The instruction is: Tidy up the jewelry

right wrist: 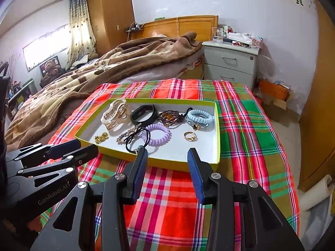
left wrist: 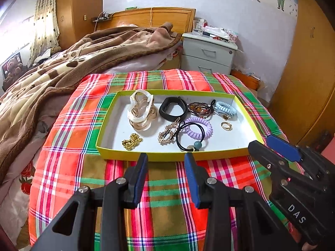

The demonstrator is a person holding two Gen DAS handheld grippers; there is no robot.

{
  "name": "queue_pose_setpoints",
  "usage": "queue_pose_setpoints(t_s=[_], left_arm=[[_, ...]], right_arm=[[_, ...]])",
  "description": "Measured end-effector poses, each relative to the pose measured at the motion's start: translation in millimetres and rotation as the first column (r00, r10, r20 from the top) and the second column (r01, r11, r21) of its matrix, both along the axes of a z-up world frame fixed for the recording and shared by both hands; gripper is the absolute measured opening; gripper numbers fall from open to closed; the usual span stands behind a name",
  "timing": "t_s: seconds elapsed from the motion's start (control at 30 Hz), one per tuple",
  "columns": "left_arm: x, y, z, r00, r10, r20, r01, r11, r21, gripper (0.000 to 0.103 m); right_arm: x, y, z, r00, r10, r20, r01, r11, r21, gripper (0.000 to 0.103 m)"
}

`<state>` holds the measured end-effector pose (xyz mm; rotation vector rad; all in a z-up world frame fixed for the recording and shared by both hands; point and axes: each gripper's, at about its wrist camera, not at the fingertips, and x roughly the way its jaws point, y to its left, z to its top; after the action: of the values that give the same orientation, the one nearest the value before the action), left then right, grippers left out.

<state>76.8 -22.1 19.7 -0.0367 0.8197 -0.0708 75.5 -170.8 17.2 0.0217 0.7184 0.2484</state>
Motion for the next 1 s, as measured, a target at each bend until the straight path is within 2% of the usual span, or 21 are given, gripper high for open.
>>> queue_pose_setpoints(t_s=[0.5, 0.77, 1.0], left_arm=[[-4.2, 7.1, 2.5, 1.000, 0.029, 0.011, -0.029, 1.000, -0.010, 0.038], [-6.5, 11.2, 4.1, 0.997, 0.066, 0.032, -0.067, 0.998, 0.020, 0.038], [-5.2, 10.1, 3.2, 0.998, 0.060, 0.026, -0.060, 0.998, 0.020, 0.038]], right_arm=[[-5.3, 6.2, 2.9, 1.000, 0.006, 0.006, -0.006, 1.000, 0.001, 0.040], [-6.6, 8.6, 3.2, 1.000, 0.011, 0.005, -0.011, 1.000, 0.000, 0.040], [-6.8, 8.7, 3.1, 1.000, 0.010, 0.004, -0.010, 1.000, 0.001, 0.040]])
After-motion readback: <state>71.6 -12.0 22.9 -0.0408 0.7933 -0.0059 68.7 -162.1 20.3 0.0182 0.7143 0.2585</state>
